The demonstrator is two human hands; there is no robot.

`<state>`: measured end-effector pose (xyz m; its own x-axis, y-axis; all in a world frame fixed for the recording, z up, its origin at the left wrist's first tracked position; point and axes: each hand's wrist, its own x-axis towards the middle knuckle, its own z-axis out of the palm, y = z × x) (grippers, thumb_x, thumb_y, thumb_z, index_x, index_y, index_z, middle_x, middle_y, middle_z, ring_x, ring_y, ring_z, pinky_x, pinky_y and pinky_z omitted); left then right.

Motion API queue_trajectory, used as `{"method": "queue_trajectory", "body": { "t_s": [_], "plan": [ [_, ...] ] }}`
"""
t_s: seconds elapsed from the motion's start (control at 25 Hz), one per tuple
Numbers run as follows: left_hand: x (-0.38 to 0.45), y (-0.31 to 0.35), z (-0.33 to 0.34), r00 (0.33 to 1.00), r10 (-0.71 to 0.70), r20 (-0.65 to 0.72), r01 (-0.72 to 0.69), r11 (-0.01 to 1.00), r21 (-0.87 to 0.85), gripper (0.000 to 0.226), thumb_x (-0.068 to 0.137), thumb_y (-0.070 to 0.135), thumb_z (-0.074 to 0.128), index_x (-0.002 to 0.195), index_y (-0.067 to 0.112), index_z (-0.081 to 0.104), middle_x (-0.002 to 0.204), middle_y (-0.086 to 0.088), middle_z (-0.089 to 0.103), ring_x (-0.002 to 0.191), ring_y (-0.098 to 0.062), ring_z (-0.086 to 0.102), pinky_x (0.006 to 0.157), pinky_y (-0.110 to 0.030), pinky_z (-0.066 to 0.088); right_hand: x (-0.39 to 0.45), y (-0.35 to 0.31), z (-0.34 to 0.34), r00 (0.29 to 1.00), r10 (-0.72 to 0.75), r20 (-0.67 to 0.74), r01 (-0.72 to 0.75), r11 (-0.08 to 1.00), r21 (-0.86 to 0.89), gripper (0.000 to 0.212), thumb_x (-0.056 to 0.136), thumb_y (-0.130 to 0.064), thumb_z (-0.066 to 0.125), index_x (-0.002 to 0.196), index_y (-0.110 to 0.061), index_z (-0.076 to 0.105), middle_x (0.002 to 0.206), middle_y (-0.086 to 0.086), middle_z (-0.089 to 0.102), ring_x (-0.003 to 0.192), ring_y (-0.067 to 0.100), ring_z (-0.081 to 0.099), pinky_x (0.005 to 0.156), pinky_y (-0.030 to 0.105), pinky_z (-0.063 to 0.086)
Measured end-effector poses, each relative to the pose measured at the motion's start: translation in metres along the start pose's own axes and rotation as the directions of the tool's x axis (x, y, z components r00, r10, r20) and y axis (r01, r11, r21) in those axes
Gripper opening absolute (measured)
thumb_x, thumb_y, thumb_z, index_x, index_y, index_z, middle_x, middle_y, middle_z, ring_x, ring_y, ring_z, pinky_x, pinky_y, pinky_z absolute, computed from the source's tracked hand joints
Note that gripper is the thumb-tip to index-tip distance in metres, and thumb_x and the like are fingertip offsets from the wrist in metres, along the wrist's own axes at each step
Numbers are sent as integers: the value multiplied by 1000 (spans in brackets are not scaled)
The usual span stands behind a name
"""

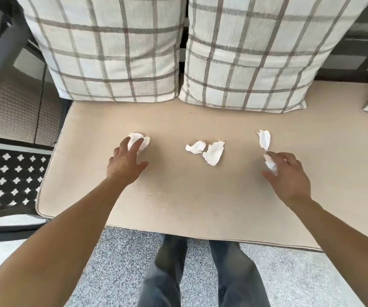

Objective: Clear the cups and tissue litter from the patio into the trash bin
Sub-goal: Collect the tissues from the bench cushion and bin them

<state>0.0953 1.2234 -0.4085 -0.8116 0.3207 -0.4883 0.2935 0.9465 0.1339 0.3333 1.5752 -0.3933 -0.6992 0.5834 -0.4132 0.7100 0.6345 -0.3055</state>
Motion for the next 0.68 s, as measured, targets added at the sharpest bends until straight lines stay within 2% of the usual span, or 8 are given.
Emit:
{"method": "queue_trajectory", "body": {
  "t_s": [0.12, 0.2, 0.32, 0.44, 0.56, 0.68],
  "plan": [
    [24, 2, 3, 999, 34, 29, -33, 999, -38, 74, 87, 33, 69, 148, 38, 28, 158, -4, 18, 132, -34, 37, 97, -54, 45, 12, 5, 11, 1000, 6, 23, -5, 1000, -2, 44, 90, -24, 59, 133, -29, 52, 129, -1, 48, 114, 25, 47, 84, 40, 47],
    [37, 5, 1, 996, 73, 46, -72, 997, -34, 65, 89, 27, 67, 145, 35, 36, 152, -5, 27, 127, -35, 44, 95, -52, 46, 14, 7, 16, 999, -32, 38, 32, 999, -10, 36, 91, -19, 57, 127, -25, 57, 123, 1, 52, 110, 25, 50, 81, 37, 47],
    [46, 6, 0, 992, 117, 40, -116, 993, -32, 47, 91, 19, 65, 135, 26, 53, 134, -9, 45, 115, -35, 53, 91, -48, 48, 16, 5, 17, 999, -45, 10, 45, 998, 40, 26, 91, -14, 58, 115, -19, 65, 113, 6, 59, 102, 28, 55, 79, 36, 47],
    [48, 7, -1, 993, 117, 29, -115, 991, -64, 35, 90, 12, 64, 124, 21, 60, 112, -11, 54, 101, -36, 58, 79, -41, 48, 17, 6, 16, 1000, 10, 9, -11, 995, 94, 20, 89, -11, 60, 106, -18, 69, 104, 9, 65, 95, 29, 60, 79, 36, 48],
    [48, 10, -4, 991, 116, 73, -114, 993, -39, 24, 89, 8, 59, 109, 21, 63, 103, -6, 57, 97, -31, 58, 74, -37, 46, 17, 8, 8, 996, 83, -14, -79, 975, 210, 28, 87, -8, 60, 111, -21, 66, 106, 5, 64, 95, 26, 59, 80, 34, 48],
    [50, 24, -17, 989, 111, 97, -110, 994, -18, 17, 90, 16, 54, 94, 30, 63, 100, 2, 60, 90, -22, 56, 69, -33, 45, 28, 6, -3, 997, 61, -45, -48, 970, 238, 48, 82, -3, 63, 124, -28, 58, 115, 0, 56, 97, 23, 58, 76, 28, 43]
  ]
}}
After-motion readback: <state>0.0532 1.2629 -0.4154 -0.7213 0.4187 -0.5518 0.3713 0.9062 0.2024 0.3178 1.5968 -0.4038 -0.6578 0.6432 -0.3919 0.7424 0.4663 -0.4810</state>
